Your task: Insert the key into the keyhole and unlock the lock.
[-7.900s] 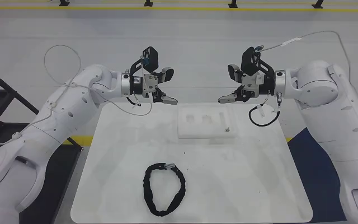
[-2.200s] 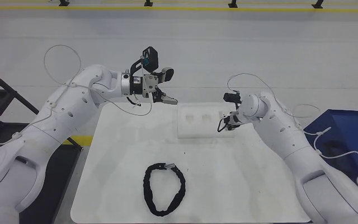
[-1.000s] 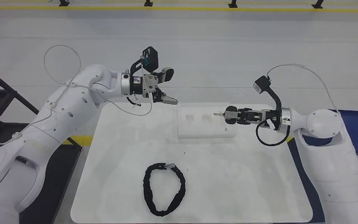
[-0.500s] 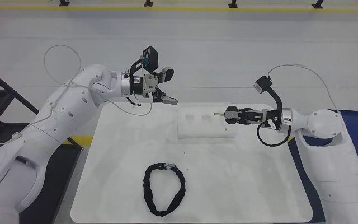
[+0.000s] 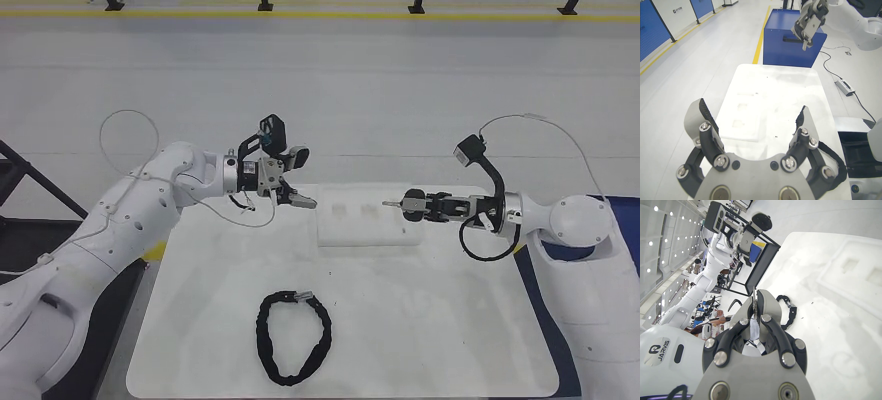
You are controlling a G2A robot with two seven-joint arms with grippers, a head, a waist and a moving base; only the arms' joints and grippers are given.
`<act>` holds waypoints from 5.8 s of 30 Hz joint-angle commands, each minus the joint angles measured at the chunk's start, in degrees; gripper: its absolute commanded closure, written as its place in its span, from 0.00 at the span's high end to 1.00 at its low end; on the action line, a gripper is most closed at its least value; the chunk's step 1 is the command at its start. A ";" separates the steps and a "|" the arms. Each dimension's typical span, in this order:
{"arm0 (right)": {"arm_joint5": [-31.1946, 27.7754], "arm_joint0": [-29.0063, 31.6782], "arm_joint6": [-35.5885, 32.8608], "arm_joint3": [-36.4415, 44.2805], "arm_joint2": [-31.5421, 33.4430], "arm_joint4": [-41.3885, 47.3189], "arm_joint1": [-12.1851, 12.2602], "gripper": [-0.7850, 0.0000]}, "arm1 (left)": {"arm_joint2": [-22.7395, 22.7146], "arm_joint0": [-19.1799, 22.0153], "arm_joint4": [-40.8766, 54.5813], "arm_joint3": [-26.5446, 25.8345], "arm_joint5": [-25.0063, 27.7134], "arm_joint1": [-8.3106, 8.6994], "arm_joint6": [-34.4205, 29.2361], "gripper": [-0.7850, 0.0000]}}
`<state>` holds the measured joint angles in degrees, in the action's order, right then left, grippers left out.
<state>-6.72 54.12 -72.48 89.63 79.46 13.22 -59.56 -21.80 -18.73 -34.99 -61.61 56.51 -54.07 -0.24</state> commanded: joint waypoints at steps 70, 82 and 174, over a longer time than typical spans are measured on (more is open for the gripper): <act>0.00 0.00 0.00 0.00 0.00 0.00 0.00 0.00 | 7.72 -20.67 -49.49 4.55 -10.49 -0.30 35.51 0.73; 0.00 0.00 0.00 0.00 0.00 0.00 0.00 0.00 | 6.56 -21.25 -52.03 6.27 -10.13 -2.02 33.68 0.00; 23.66 9.06 -1.12 42.48 -5.41 -34.92 4.57 0.00 | -14.53 -25.83 -57.58 -21.00 -20.90 0.29 46.10 0.00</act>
<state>16.94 63.07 -73.61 131.91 74.05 -21.49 -55.03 -36.49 -44.62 -92.27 -82.90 35.74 -53.60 45.64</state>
